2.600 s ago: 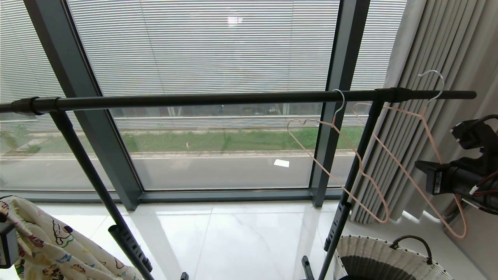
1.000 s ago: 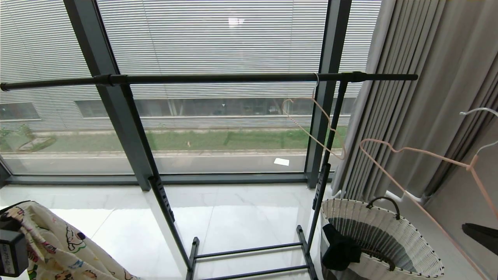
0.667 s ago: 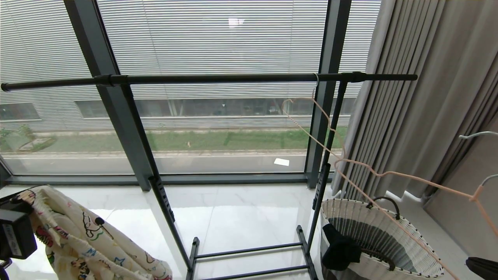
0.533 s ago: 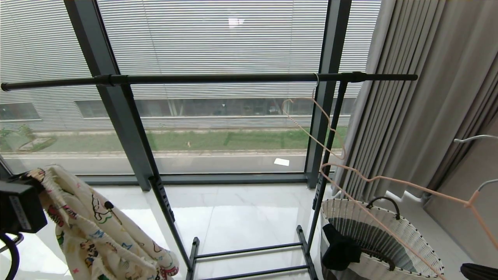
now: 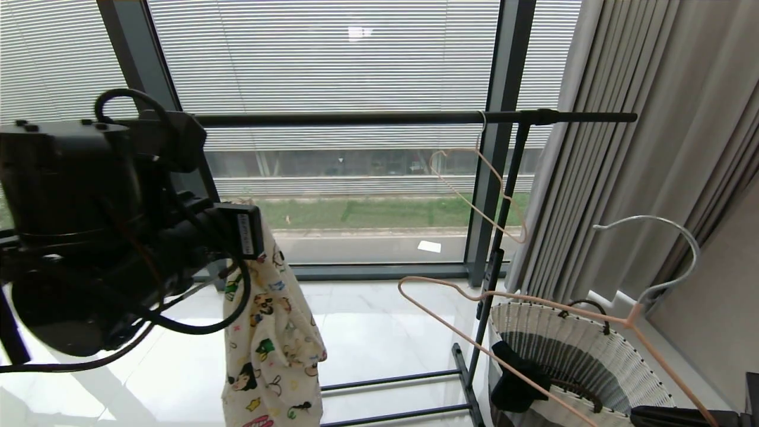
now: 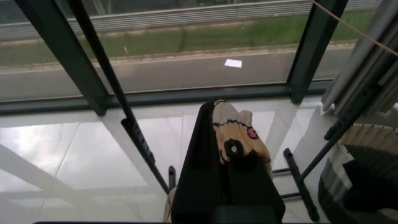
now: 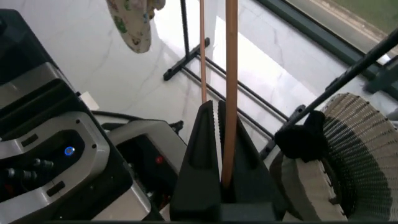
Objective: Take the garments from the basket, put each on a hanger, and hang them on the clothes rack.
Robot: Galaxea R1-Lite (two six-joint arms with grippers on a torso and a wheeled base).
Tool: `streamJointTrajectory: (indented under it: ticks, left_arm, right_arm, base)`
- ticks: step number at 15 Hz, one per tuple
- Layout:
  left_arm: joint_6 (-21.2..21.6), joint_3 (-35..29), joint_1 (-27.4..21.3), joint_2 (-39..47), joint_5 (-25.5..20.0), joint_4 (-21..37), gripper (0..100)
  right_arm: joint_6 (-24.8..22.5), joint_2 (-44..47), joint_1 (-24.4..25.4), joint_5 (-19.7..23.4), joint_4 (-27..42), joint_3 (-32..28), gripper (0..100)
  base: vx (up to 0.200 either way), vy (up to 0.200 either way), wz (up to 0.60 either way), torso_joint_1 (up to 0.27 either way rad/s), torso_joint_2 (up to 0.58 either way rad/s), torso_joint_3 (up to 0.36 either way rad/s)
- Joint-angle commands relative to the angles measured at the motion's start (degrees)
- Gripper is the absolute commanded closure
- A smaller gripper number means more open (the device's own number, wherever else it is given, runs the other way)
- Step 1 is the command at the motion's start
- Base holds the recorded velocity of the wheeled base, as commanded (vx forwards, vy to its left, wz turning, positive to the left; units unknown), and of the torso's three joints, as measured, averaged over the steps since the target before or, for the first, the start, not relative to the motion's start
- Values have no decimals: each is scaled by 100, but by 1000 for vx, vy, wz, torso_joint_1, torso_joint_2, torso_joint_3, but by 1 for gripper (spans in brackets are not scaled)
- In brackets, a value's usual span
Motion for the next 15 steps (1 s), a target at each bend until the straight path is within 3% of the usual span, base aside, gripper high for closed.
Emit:
streamJointTrajectory:
  ticks: [1, 4, 6, 11, 15]
  left_arm:
    - [-78, -253, -391, 894, 86, -102, 100]
    - [-526, -341, -488, 1105, 139, -119, 100]
    - [-913, -499, -541, 1263, 578, -119, 100]
    - [-957, -631, -716, 1307, 754, -119, 100]
    - [-948, -640, -822, 1272, 780, -119, 100]
  right_arm:
    - [-4, 915, 366, 3, -556, -4, 100]
    - [5, 1407, 542, 3, -1162, -31, 100]
    - [-12, 1539, 551, 12, -1311, -48, 100]
    - [-4, 1864, 656, 3, -1364, -400, 100]
    - [-12, 2269, 665, -5, -1856, -576, 100]
  base:
    - [0, 0, 0, 0, 0, 0]
    - [0, 0, 0, 0, 0, 0]
    - [0, 0, 0, 0, 0, 0]
    - [0, 0, 0, 0, 0, 0]
    - [0, 0, 0, 0, 0, 0]
